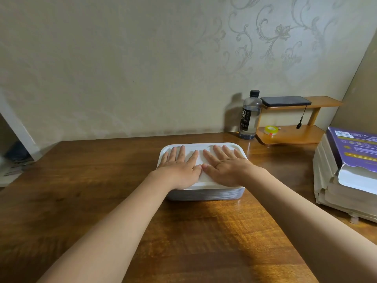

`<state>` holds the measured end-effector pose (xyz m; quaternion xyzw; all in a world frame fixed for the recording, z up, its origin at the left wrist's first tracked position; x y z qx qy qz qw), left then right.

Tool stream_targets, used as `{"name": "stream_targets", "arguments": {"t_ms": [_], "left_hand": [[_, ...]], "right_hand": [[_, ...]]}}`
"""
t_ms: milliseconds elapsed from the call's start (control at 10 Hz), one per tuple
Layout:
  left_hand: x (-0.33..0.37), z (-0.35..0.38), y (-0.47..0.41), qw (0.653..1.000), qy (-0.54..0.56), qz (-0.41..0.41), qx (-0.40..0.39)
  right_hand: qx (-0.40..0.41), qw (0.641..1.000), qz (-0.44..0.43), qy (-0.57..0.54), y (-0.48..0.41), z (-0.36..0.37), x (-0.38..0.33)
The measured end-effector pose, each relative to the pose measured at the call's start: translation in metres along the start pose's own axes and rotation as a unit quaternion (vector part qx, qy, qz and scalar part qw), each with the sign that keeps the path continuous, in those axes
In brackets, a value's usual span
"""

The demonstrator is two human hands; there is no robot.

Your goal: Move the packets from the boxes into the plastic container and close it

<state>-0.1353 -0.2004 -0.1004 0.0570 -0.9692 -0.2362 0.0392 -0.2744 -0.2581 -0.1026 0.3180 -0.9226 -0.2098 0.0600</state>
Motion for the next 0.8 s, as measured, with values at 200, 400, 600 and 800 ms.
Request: {"name": "stream_targets", "arguments": {"t_ms": [200, 400, 600, 800], "left_hand": [[-0.002, 0.002, -0.004, 1.000, -0.005, 0.009, 0.009], [-0.003, 0.003, -0.007, 1.000, 0.000, 0.010, 0.018], [0.000, -0.007, 0.004, 0.994, 0.029, 0.024, 0.103], [0.000, -0.025, 0.028, 0.975, 0.093, 0.028, 0.201]], "right_hand": [[0.015, 1.000, -0.004, 0.009, -0.003, 0.001, 0.001], [0.014, 1.000, -0.003, 0.004, -0.003, 0.000, 0.001], [0.055, 0.998, -0.011, -0.022, 0.011, -0.010, -0.003], [0.152, 0.985, 0.007, -0.082, 0.021, -0.029, -0.003]]}}
Point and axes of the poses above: each hand's wrist, its own y-axis away from the middle knuckle, its own z-axis out of the palm, x = y × z, the point moved 6 cm from there along -y, towards the middle knuckle, and after that the axes turned 13 degrees about -x, right-handed, at the moved point
